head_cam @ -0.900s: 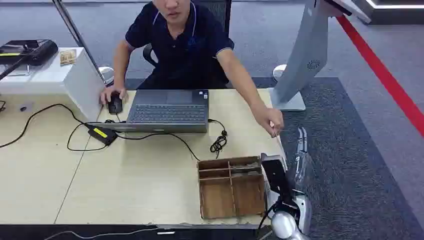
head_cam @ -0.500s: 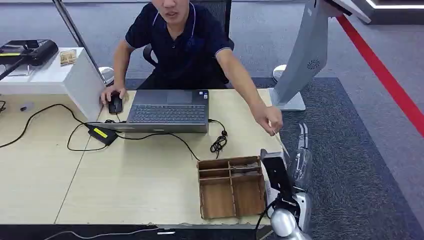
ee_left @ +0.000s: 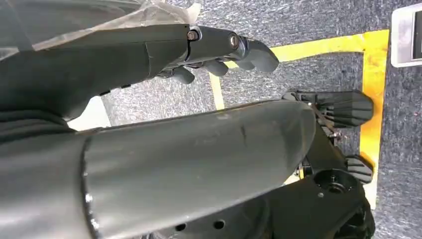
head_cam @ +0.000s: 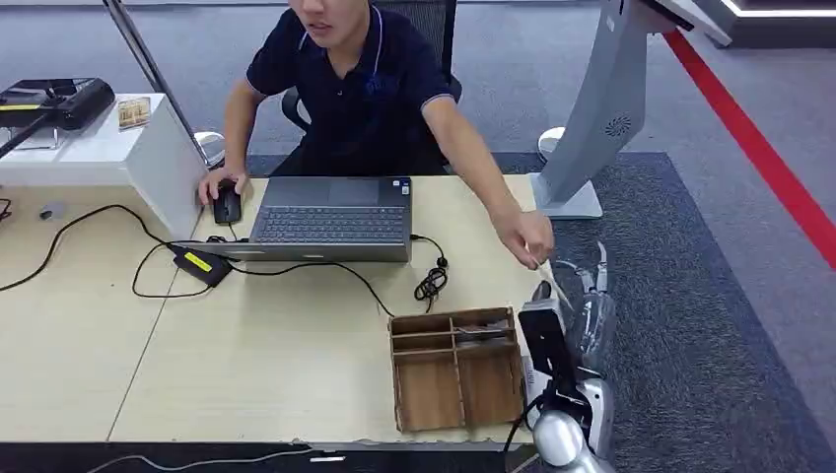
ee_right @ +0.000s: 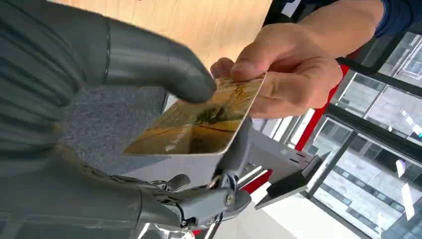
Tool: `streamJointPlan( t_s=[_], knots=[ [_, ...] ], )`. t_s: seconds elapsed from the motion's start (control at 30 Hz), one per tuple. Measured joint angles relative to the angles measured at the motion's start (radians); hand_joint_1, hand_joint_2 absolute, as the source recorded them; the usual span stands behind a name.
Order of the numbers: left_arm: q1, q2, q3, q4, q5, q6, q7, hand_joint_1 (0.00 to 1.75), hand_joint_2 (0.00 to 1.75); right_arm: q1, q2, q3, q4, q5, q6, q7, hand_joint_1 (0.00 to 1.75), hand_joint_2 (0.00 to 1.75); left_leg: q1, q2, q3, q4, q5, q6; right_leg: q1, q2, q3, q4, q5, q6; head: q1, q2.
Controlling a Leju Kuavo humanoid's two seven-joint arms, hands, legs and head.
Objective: Pass the card to the sensor for recognition and then transmit it.
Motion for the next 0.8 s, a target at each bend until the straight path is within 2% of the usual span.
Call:
streamJointPlan(
  t_s=[0.6, 0.8],
  knots=[
    [0.0, 0.0, 0.0, 0.0, -0.001, 0.004, 0.0, 0.0, 0.0, 0.015, 0.0, -0.006, 0.003, 0.013, 0.0, -0.015, 1.75, 1.75, 0.0, 0.0, 0.0, 0.0, 0.0, 0.0, 0.0, 0.0, 0.0, 0.0, 0.0, 0.0, 0.0, 0.0],
    [0.0, 0.0, 0.0, 0.0, 0.007, 0.01, 0.0, 0.0, 0.0, 0.045, -0.006, -0.051, 0.022, 0.032, 0.0, -0.015, 1.75, 1.75, 0.0, 0.0, 0.0, 0.0, 0.0, 0.0, 0.0, 0.0, 0.0, 0.0, 0.0, 0.0, 0.0, 0.0]
  ],
)
